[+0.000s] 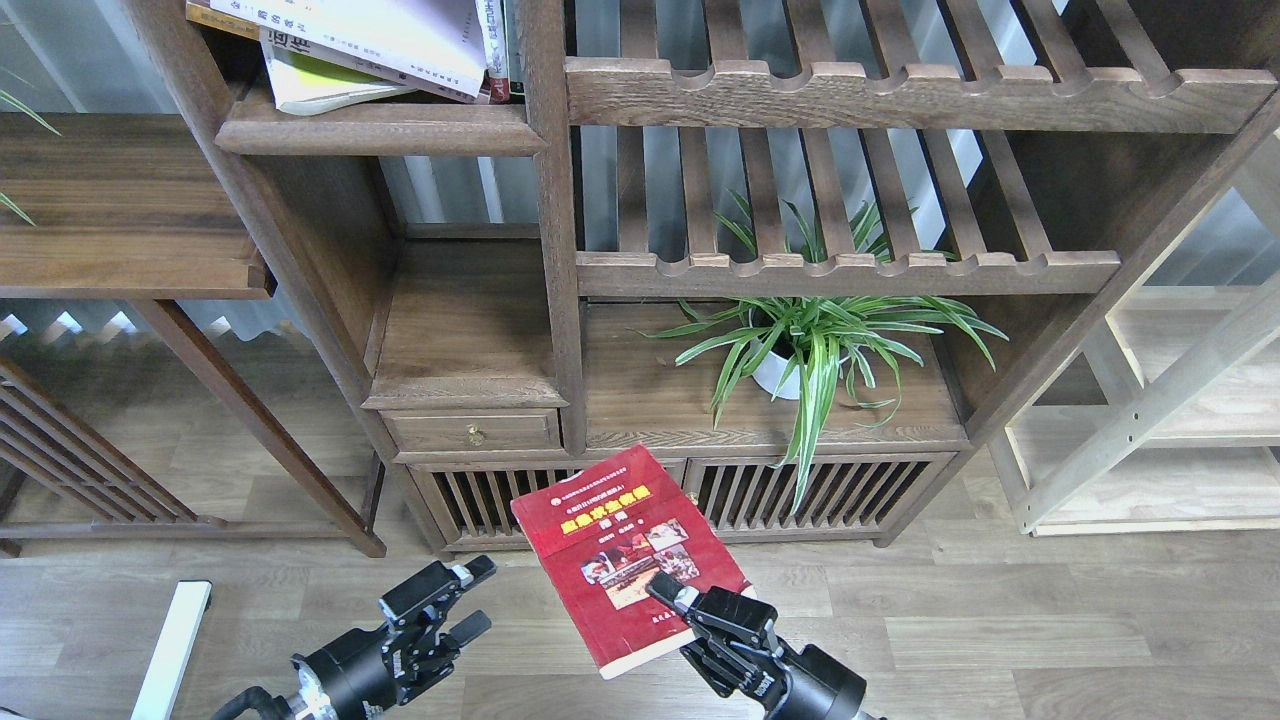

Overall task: Organize books on shelf
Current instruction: 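Lower the held red book down toward the left gripper, then bring the left gripper to the red book's edge and grasp it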

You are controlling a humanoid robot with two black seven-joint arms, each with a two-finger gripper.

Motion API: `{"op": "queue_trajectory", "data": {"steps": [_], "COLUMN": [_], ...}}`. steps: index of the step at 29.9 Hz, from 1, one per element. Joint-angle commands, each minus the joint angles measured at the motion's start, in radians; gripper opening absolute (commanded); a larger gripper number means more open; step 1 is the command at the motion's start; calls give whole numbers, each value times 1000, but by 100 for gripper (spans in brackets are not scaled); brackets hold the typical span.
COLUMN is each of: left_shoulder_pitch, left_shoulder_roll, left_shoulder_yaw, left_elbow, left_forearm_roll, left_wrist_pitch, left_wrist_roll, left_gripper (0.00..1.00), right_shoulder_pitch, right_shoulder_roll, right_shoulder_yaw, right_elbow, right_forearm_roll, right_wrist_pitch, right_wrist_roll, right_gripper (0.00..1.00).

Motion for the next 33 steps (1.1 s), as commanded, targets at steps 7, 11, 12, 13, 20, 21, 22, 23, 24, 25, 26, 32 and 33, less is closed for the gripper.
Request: {"op": "queue_trajectory", "data": {"steps": [7, 11, 12, 13, 20, 21, 22, 23, 24, 25, 26, 32, 33], "left_shoulder_pitch": [17, 16, 16, 16, 14, 14, 14, 14, 14, 14, 14, 16, 16], "left_shoulder_roll": [39, 41, 39, 39, 32, 30, 29, 27, 26, 23, 23, 24, 23], "left_shoulder_yaw": [11, 34, 40, 46, 74, 80, 83, 84, 84, 86, 86, 100, 104], "left_elbow": [-52, -94, -100, -108, -138, -141, -142, -143, -143, -145, -149, -166, -166], "left_forearm_roll": [0, 2, 0, 0, -29, -35, -38, -41, -43, -43, -43, -46, -46], "left_wrist_pitch": [0, 0, 0, 0, 0, 0, 0, 0, 0, 0, 0, 0, 0], "left_wrist_roll": [0, 0, 0, 0, 0, 0, 0, 0, 0, 0, 0, 0, 0], "left_gripper": [95, 92, 91, 91, 90, 90, 90, 89, 89, 89, 89, 89, 88], "right_shoulder_pitch": [3, 3, 3, 3, -7, -12, -12, -15, -18, -21, -26, -38, -40], "right_shoulder_roll": [56, 69, 72, 76, 105, 115, 126, 129, 129, 129, 129, 129, 129], "right_shoulder_yaw": [-8, -15, -18, -20, -38, -40, -45, -49, -51, -51, -52, -52, -52], "right_elbow": [-48, -54, -54, -54, -58, -58, -58, -59, -59, -59, -59, -61, -61], "right_forearm_roll": [-3, -13, -13, -13, -39, -50, -58, -65, -69, -72, -78, -95, -96], "right_wrist_pitch": [0, 0, 0, 0, 0, 0, 0, 0, 0, 0, 0, 0, 0], "right_wrist_roll": [0, 0, 0, 0, 0, 0, 0, 0, 0, 0, 0, 0, 0], "right_gripper": [25, 25, 25, 25, 25, 25, 25, 25, 25, 25, 25, 25, 25]}}
